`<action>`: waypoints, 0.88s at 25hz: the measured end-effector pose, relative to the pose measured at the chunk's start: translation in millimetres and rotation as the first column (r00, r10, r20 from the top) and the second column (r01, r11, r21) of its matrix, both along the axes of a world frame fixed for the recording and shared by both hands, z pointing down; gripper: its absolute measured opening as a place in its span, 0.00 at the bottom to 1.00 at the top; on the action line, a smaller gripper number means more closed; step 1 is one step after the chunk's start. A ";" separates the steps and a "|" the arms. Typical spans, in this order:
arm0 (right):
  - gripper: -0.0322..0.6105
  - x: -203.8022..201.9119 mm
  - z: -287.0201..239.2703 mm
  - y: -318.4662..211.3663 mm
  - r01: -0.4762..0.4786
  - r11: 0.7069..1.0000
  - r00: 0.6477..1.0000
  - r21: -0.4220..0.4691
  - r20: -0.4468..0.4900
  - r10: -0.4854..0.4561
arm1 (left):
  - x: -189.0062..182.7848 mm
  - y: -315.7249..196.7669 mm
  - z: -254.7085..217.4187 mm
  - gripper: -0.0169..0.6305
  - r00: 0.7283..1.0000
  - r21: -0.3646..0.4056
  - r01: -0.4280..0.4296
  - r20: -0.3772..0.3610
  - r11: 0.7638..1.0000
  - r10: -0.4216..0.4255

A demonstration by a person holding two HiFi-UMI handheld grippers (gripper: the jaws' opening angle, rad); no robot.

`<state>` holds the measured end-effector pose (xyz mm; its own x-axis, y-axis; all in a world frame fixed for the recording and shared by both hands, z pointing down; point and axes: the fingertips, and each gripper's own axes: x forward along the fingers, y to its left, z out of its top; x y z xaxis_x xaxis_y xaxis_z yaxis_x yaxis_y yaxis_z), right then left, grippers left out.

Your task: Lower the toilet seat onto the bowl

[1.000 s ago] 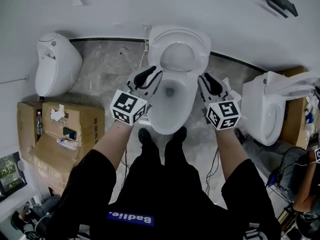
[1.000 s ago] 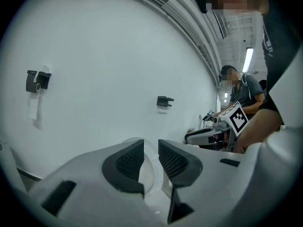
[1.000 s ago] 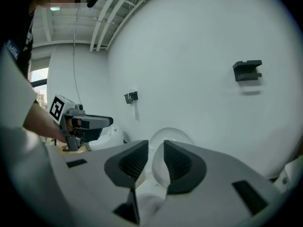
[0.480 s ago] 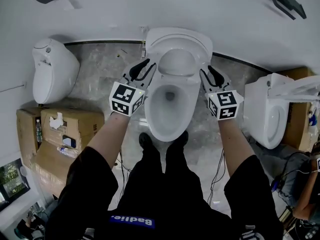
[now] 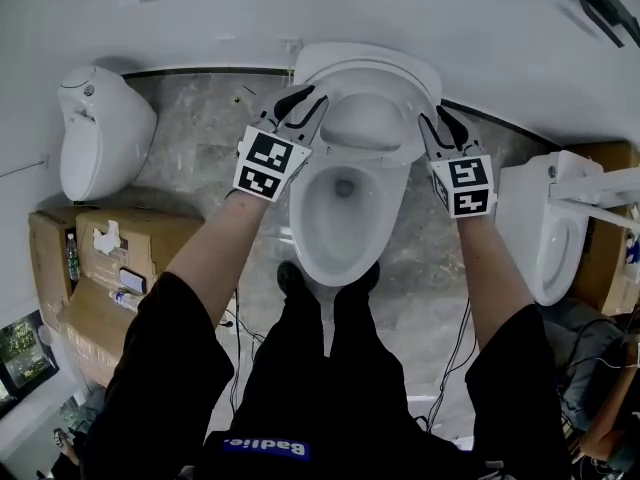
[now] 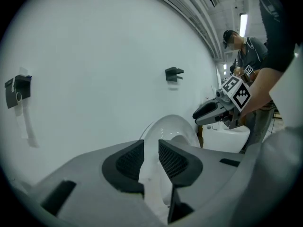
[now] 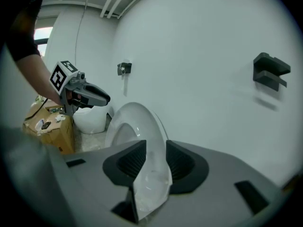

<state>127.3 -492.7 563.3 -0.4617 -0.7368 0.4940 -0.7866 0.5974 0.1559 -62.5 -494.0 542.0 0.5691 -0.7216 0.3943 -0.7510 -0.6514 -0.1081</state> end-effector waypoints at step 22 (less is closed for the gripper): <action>0.22 -8.5 22.1 -38.0 0.100 0.993 0.980 0.059 -0.179 -0.088 | 3.2 -46.1 50.8 0.16 0.958 -0.021 -0.120 0.259 0.993 0.121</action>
